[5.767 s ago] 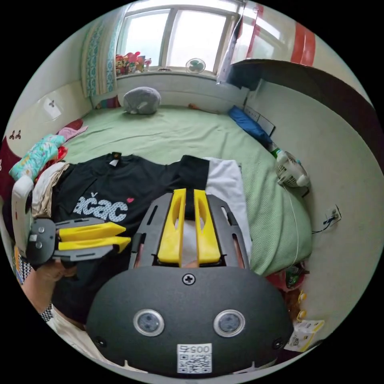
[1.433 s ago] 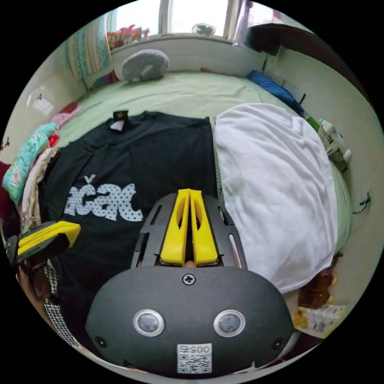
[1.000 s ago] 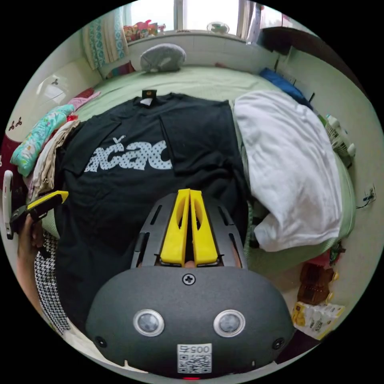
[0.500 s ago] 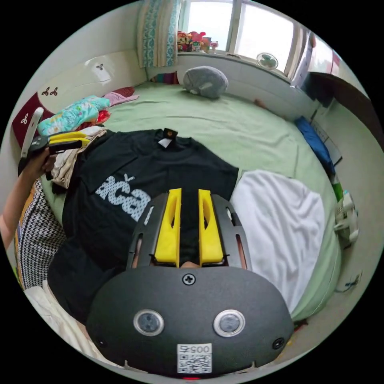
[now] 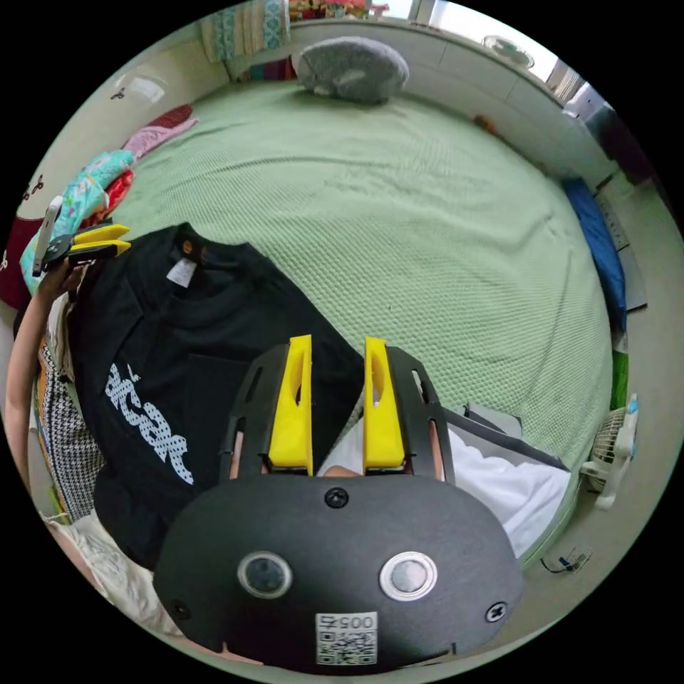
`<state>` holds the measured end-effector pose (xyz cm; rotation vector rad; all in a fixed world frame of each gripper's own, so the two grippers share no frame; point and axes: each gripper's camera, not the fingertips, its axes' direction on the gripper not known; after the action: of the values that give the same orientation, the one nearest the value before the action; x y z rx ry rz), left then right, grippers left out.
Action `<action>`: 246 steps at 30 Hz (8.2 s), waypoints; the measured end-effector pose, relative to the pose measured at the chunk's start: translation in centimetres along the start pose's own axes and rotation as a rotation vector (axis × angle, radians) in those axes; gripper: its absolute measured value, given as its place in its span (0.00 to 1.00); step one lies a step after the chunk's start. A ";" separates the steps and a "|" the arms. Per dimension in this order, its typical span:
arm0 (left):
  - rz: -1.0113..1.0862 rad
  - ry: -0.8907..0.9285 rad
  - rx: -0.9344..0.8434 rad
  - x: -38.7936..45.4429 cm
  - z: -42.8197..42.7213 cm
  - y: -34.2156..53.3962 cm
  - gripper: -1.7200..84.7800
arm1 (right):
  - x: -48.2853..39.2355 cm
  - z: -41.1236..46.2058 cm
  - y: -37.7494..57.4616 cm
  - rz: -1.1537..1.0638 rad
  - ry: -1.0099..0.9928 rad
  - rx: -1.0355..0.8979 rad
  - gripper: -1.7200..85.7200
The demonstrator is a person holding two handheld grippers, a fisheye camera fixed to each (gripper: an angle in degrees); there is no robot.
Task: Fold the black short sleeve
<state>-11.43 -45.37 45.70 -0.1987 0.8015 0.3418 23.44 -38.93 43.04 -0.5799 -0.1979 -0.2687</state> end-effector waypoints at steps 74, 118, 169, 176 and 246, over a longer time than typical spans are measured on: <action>-0.327 -0.003 -0.182 4.1 -5.3 53.8 0.10 | -17.5 -6.5 45.2 0.150 0.057 0.141 0.05; -0.050 0.006 -0.200 18.8 -1.8 53.7 0.14 | -28.1 -2.8 45.5 0.008 0.005 0.076 0.09; -0.178 0.006 0.045 10.5 -13.9 57.4 0.02 | -19.5 -9.4 52.4 0.278 -0.161 0.390 0.00; -0.237 -0.063 -0.100 8.5 -10.5 58.0 0.02 | -18.5 -6.1 52.1 0.316 -0.146 0.266 0.01; -0.331 -0.102 0.072 -3.5 -17.0 47.7 0.03 | -13.9 -8.3 32.2 0.282 0.130 0.249 0.01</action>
<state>-42.83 -7.03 34.54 -0.2406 0.6657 0.0107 21.02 -15.02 16.19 -0.3359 -0.0218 -0.0067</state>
